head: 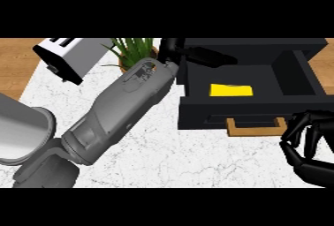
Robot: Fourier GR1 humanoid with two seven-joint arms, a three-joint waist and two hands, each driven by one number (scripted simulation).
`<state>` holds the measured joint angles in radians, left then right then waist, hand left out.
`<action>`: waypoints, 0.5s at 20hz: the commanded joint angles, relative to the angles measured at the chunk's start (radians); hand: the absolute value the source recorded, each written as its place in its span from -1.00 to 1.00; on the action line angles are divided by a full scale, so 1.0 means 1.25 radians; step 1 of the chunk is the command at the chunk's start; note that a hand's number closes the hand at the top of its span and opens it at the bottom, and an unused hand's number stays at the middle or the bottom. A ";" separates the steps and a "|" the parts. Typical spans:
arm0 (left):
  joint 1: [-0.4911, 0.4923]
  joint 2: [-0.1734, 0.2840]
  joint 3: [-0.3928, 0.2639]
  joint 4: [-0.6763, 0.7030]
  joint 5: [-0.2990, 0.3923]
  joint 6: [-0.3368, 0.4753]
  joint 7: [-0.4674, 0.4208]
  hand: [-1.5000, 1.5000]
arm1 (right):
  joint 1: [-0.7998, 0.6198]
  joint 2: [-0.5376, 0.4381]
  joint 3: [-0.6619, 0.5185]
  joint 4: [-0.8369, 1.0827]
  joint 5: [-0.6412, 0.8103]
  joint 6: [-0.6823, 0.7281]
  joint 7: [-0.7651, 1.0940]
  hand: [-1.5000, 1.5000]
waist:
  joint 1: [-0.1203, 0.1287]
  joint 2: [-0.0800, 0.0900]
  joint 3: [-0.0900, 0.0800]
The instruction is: Pick up the cup, place it into the drawer and close the drawer
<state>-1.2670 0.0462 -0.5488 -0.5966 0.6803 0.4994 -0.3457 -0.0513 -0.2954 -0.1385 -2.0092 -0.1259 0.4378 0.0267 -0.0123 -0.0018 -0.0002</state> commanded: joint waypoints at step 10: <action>0.193 0.183 0.058 -0.297 -0.015 -0.014 0.100 -1.00 | -0.008 0.030 0.107 0.046 0.324 -0.098 -0.011 1.00 | 0.029 -0.003 0.000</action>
<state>-1.0971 0.2099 -0.4954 -0.8510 0.6683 0.4812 -0.2604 -0.0303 -0.2752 -0.0346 -2.0054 0.1754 0.3617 0.0227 0.0177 -0.0059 -0.0003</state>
